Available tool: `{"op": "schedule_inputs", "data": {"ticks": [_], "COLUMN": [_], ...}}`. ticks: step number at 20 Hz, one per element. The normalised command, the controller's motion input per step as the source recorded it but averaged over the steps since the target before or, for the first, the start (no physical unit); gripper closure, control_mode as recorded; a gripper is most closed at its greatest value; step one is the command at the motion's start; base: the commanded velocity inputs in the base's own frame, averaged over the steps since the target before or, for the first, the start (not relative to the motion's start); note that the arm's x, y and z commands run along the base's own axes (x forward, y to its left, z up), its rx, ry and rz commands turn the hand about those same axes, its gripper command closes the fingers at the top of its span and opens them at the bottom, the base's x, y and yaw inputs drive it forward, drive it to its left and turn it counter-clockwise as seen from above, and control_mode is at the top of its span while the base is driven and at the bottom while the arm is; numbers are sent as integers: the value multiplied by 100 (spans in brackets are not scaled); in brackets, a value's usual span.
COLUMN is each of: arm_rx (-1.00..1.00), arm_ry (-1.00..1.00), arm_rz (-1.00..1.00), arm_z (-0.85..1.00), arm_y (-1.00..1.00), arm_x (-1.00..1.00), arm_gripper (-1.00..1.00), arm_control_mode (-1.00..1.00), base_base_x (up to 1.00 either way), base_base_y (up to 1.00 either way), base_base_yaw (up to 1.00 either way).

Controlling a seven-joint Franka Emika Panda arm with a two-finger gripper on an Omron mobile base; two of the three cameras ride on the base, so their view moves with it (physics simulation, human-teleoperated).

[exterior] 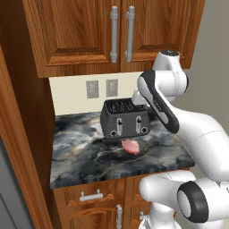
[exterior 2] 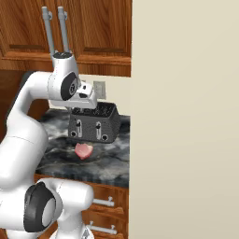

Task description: Retrieve the tupperware from the cabinet, then place the raw meat into the tupperware to avoid contamination.

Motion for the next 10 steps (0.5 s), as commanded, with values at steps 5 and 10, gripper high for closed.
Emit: {"op": "schedule_inputs", "data": {"ticks": [5, 10], "arm_rx": [-1, -1], "arm_ry": [-4, -29], "arm_rz": [-1, -4], "arm_z": [5, 32], "arm_y": [28, 39], "arm_x": [-8, -2], "arm_gripper": [-100, -100], "arm_control_mode": [-100, -100], "base_base_x": [0, 0], "base_base_y": [0, 0], "base_base_yaw": [0, 0]}}
